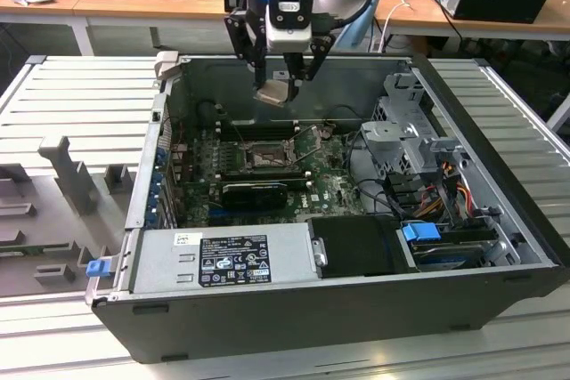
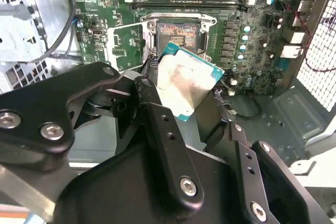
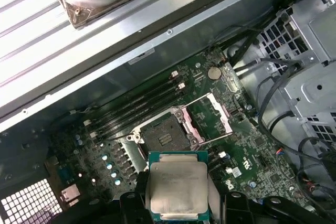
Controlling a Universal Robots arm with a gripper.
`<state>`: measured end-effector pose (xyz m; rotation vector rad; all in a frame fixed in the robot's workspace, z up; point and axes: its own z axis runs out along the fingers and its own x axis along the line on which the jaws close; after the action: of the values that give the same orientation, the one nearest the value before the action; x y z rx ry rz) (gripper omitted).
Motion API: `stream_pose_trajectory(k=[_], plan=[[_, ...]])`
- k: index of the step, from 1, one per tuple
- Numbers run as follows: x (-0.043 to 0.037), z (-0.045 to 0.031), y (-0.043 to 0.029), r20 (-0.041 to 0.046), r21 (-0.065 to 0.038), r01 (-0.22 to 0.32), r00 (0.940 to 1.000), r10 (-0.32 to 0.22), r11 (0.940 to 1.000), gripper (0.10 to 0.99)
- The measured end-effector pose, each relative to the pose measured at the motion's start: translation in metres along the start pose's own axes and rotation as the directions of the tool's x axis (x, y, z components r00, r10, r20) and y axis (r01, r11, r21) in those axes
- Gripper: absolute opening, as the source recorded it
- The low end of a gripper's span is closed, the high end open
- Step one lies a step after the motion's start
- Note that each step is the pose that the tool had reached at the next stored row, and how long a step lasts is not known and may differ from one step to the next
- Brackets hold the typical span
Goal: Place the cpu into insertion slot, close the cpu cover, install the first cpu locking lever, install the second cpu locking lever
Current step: 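Place the cpu into insertion slot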
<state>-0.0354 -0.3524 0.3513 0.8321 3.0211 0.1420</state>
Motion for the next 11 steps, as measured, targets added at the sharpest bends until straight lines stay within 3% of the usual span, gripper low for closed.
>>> stream_pose_trajectory(k=[6, 11], plan=[[0.0000, 0.0009, -0.0001, 0.0080, -0.002, -0.092, 0.9958, 0.092, 0.9958, 0.525], [-0.0001, 0.0013, -0.0001, 0.0136, -0.004, -0.155, 0.9878, 0.155, 0.9879, 0.525]])
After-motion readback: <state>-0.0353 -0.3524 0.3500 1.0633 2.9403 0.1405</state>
